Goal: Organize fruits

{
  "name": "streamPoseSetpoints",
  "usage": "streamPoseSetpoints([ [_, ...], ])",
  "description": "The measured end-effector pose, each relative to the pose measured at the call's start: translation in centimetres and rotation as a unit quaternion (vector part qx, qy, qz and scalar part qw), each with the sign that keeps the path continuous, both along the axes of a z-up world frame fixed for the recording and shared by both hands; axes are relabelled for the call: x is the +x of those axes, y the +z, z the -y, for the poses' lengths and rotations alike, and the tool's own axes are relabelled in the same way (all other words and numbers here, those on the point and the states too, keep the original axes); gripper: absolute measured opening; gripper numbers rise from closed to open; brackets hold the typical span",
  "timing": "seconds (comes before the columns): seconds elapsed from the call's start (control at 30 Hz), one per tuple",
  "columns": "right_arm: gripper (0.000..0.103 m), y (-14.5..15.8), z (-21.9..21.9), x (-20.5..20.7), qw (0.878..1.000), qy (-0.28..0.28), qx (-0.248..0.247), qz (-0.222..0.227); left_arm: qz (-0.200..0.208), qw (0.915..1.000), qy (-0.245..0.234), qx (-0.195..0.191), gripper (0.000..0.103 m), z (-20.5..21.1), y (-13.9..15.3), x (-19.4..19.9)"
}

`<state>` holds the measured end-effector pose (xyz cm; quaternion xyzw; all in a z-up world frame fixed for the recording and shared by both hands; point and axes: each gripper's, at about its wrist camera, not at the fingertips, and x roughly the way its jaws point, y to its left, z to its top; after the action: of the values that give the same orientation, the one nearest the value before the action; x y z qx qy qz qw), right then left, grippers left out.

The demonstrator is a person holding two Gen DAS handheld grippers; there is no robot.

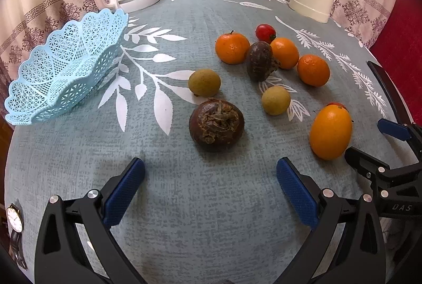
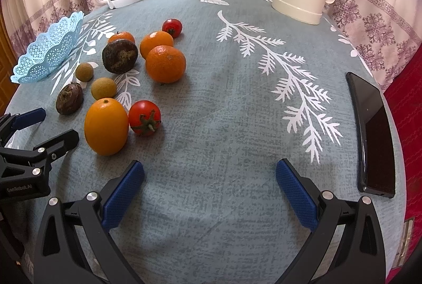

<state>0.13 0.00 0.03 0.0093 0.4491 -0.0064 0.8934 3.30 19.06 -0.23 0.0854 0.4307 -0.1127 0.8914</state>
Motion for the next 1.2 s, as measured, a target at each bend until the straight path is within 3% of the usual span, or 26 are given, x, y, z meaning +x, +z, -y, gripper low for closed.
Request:
streamPoseSetpoints([
  [0.13,0.098,0.1,0.0,-0.2,1.0,0.0,0.001,0.004,0.002,1.0,0.0,-0.009,0.101,-0.3,0.1,-0.2],
  [0.37,0.098,1.4,0.8,-1.8,0.998,0.0,0.053,0.036,0.008,0.9987,0.01,-0.05,0.101,-2.2,1.5,-0.6],
  [0.47,0.098,2.1,0.7,-2.3,0.997,-0.003,0.065,0.053,0.022,0.9985,0.023,-0.045,0.101,-3.2,2.2,-1.0],
  [0.67,0.098,5.2,0.4,-3.2,0.989,-0.007,0.087,0.121,0.079,0.9951,0.046,-0.037,0.101,-5.3,5.2,-1.9],
  [0.87,0.098,7.7,0.3,-4.1,0.972,-0.013,0.107,0.21,0.123,0.9904,0.05,-0.038,0.101,-5.5,7.3,-2.4],
  [1.03,0.098,7.7,0.6,-3.7,0.971,-0.034,0.108,0.209,0.138,0.9893,0.038,-0.03,0.101,-4.1,7.9,-1.9],
  [1.2,0.098,6.8,0.8,-3.2,0.976,-0.033,0.114,0.185,0.122,0.992,0.022,-0.023,0.101,-2.7,6.7,-1.3],
])
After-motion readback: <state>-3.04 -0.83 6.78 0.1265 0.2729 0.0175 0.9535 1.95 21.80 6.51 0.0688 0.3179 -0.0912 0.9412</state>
